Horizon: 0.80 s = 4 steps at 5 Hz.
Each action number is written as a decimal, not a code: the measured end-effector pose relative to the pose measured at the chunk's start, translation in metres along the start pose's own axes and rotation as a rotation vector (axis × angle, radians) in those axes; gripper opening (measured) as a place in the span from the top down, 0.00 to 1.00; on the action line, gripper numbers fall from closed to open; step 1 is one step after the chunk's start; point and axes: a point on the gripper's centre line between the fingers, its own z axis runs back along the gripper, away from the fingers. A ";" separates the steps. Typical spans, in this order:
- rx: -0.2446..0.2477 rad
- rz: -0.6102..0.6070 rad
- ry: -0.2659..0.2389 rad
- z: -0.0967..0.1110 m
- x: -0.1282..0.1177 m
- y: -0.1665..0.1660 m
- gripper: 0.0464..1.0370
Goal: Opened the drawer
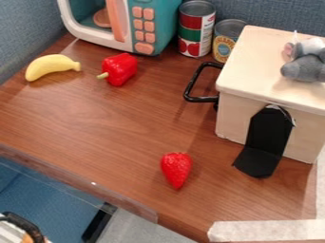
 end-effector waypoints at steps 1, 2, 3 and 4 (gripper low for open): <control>0.017 -0.003 0.028 -0.012 -0.001 0.000 0.04; 0.035 0.023 0.051 -0.031 0.010 0.027 0.04; 0.054 0.054 0.055 -0.044 0.020 0.054 0.04; 0.067 0.005 0.035 -0.061 0.021 0.082 0.04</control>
